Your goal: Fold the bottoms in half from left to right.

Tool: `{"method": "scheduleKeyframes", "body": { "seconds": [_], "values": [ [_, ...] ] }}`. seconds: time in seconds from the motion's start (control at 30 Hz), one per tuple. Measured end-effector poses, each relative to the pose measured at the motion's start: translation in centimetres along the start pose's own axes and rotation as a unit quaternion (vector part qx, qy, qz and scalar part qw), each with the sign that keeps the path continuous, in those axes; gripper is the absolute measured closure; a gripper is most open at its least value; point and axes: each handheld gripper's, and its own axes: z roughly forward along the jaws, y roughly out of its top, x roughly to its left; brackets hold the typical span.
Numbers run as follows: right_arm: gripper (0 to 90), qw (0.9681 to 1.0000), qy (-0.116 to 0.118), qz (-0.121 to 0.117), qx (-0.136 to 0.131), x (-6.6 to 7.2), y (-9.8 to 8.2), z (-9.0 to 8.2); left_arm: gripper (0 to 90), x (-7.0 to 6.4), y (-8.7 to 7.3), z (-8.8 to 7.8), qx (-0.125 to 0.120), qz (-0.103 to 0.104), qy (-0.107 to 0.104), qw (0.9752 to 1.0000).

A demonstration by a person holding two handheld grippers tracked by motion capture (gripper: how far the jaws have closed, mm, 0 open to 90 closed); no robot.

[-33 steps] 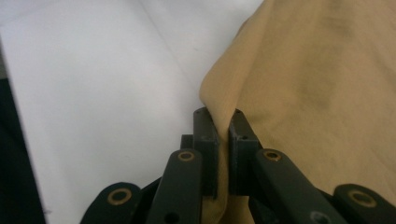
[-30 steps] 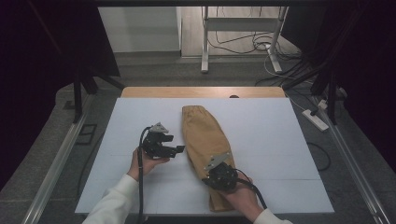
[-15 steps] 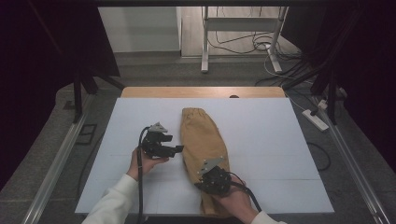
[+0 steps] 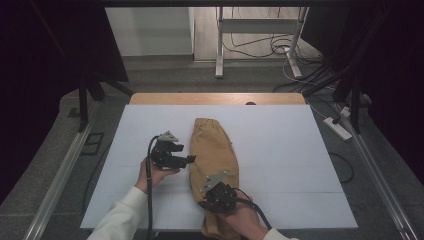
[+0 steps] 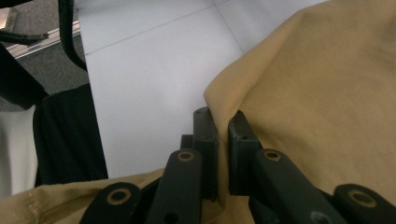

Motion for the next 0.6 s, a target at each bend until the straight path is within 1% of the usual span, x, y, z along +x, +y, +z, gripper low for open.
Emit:
{"method": "scheduleKeyframes", "body": {
  "seconds": [0.13, 0.2, 0.23, 0.27, 0.3, 0.33, 0.37, 0.4, 0.47, 0.6],
  "values": [
    [84.0, 1.0, 0.001, -0.001, -0.001, 0.1, 0.0, 0.1, 27.3, -0.1, 0.0, 0.1, 0.002, 0.001, 0.0, 1.0],
    [82.0, 1.0, 0.005, -0.002, -0.004, 0.0, -0.1, 0.0, 27.3, -0.1, 0.0, 0.1, 0.004, 0.002, 0.0, 1.0],
    [76.2, 1.0, 0.007, 0.0, -0.007, 0.0, -0.1, 0.0, 27.3, -0.1, 0.0, 0.1, 0.004, 0.002, 0.0, 1.0],
    [70.9, 1.0, 0.004, -0.003, -0.007, -0.1, -0.1, -0.1, 27.2, -0.1, 0.0, 0.1, 0.003, 0.003, 0.001, 1.0],
    [63.9, 0.9999, -0.002, -0.003, -0.013, 0.0, 0.0, -0.3, 27.2, -0.1, 0.0, 0.0, 0.003, 0.004, 0.002, 1.0],
    [56.9, 0.9997, -0.013, -0.001, -0.021, 0.0, 0.0, -0.6, 27.2, -0.1, 0.0, 0.0, 0.003, 0.004, 0.003, 1.0],
    [53.6, 0.9995, -0.018, 0.001, -0.026, -0.1, 0.1, -0.8, 27.2, -0.1, 0.0, 0.0, 0.001, 0.004, 0.003, 1.0],
    [50.3, 0.9991, -0.019, 0.003, -0.039, -0.2, 0.2, -1.2, 27.2, -0.1, 0.0, -0.1, 0.001, 0.003, 0.003, 1.0],
    [46.4, 0.998, -0.028, 0.011, -0.055, -0.7, 0.3, -2.0, 27.2, 0.0, -0.1, -0.1, 0.001, 0.004, 0.003, 1.0],
    [41.0, 0.996, -0.021, 0.032, -0.08, -2.1, 0.0, -3.3, 27.1, 0.0, -0.1, -0.1, 0.003, 0.002, 0.004, 1.0]
  ]
}}
